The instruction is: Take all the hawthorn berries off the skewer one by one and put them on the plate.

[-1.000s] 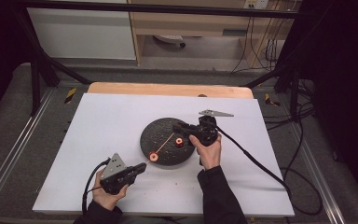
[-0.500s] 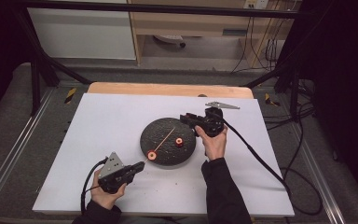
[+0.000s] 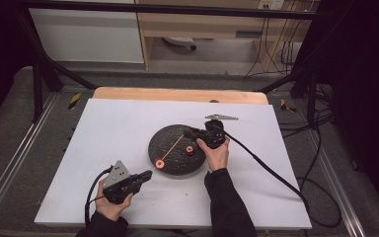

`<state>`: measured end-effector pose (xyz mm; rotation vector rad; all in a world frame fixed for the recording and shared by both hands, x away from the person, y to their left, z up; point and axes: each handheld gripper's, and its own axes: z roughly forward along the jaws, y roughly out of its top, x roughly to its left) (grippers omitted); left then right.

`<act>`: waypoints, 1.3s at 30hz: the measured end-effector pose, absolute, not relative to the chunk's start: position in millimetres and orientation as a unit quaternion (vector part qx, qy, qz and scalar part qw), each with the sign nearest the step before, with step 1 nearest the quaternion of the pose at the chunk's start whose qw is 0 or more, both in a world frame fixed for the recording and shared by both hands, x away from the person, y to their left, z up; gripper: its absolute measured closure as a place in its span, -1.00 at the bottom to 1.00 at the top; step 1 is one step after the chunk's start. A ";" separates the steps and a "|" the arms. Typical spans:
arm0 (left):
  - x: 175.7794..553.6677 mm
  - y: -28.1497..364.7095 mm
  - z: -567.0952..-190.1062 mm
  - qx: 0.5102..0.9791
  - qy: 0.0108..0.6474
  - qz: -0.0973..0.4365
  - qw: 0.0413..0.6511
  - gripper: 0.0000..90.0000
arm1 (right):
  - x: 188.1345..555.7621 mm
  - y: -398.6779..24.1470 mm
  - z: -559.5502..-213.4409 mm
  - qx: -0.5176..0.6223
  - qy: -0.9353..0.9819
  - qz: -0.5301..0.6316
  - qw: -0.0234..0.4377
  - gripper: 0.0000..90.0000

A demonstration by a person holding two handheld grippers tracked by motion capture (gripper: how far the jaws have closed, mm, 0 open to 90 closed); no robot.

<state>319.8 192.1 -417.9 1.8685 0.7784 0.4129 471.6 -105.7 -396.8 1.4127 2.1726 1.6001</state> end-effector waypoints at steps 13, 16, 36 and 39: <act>320.0 190.8 -419.0 0.779 0.323 0.171 0.510 0.96 | 477.2 -87.9 -437.3 0.467 0.738 0.485 0.037 0.38; 320.1 190.5 -419.1 0.779 0.323 0.172 0.510 0.96 | 476.9 -85.7 -442.7 0.465 0.743 0.479 0.036 0.38; 319.8 189.0 -419.9 0.781 0.322 0.171 0.507 0.96 | 460.9 -90.7 -421.3 0.436 0.756 0.485 0.055 -0.21; 319.7 188.8 -419.9 0.781 0.322 0.171 0.507 0.96 | 452.4 -92.9 -412.7 0.425 0.760 0.487 0.058 -0.40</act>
